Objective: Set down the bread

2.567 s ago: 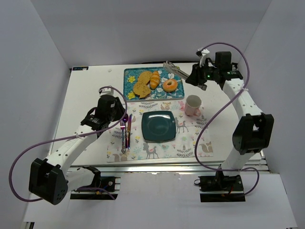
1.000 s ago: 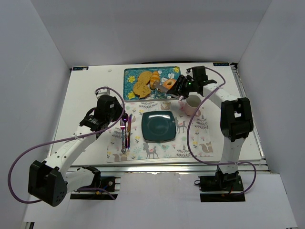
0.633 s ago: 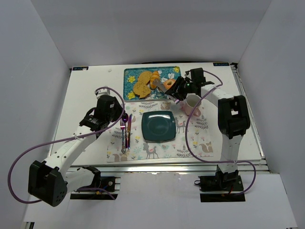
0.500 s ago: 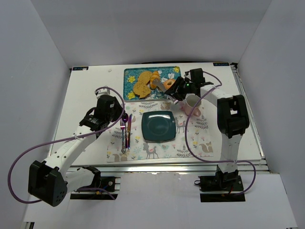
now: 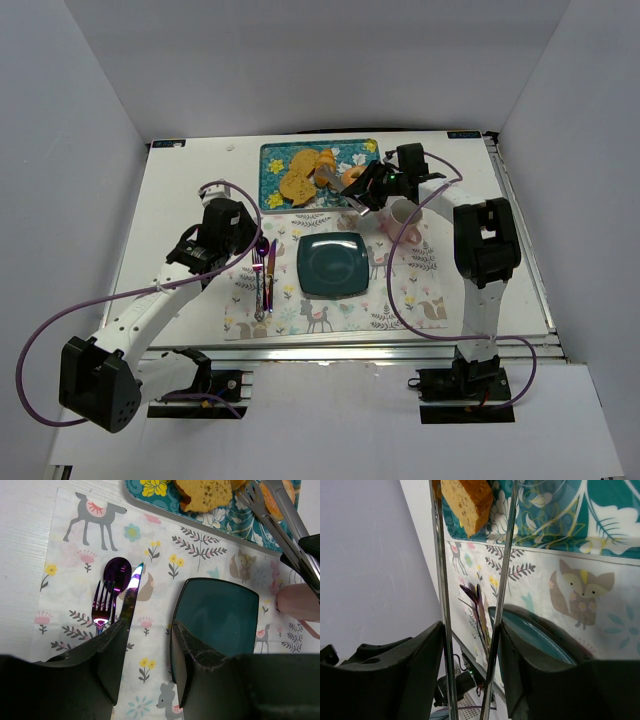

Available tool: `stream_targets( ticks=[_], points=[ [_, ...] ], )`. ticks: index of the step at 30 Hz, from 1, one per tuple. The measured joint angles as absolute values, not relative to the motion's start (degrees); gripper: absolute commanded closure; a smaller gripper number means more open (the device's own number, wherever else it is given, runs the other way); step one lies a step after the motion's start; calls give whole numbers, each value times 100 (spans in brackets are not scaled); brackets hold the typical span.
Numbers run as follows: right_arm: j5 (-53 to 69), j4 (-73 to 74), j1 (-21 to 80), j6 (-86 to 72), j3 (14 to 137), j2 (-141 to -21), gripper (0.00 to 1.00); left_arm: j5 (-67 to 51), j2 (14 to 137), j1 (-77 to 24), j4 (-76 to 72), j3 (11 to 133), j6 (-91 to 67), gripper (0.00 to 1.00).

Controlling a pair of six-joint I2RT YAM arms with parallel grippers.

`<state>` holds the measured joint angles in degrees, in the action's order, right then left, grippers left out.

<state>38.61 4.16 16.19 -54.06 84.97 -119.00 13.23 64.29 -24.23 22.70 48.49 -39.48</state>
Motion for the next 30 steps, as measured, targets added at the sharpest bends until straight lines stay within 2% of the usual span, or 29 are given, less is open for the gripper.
stream_targets(
  ticks=[16,30],
  points=[
    [4130,43,1621,-5959,8344,-11952,50,1328,6429,-2423,2272,4849,-3981,49],
    [4355,-482,1529,-6267,8090,-12062,83,1400,6429,-2423,2316,4849,-4005,49]
  ],
)
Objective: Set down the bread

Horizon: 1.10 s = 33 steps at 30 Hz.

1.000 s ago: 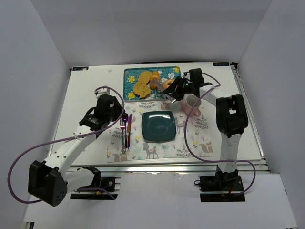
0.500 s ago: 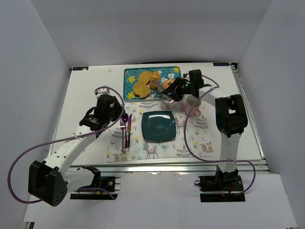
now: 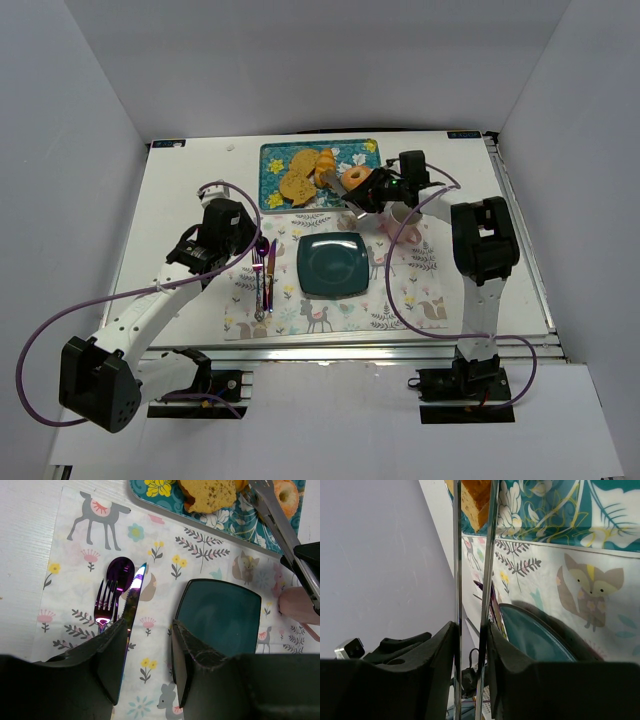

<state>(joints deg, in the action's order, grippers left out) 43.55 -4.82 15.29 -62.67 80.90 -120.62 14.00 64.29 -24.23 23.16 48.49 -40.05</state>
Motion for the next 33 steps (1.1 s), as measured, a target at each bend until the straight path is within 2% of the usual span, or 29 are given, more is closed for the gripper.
stream_targets(
  ticks=[4,5,14,19,23,29,33],
  points=[
    [4462,-716,1468,-6348,7961,-12062,99,1400,6429,-2423,2316,4849,-4007,49],
    [4501,-786,1448,-6377,7948,-12062,100,1400,6429,-2423,2316,4849,-4007,49],
    [5041,-1247,1275,-6001,7948,-12053,100,1400,6429,-2423,2279,4849,-4007,49],
    [5376,-985,1238,-5113,7950,-11808,100,1402,6427,-2423,2224,4849,-3990,49],
    [5791,148,1238,-3284,7985,-11080,100,1444,6381,-2423,2222,4849,-3944,49],
    [5861,3586,1251,1186,8471,-9985,100,1514,6121,-2423,2143,4847,-3861,48],
    [5430,5216,1267,3055,8141,-9738,100,1525,6031,-2423,2001,4823,-3787,48]
  ],
)
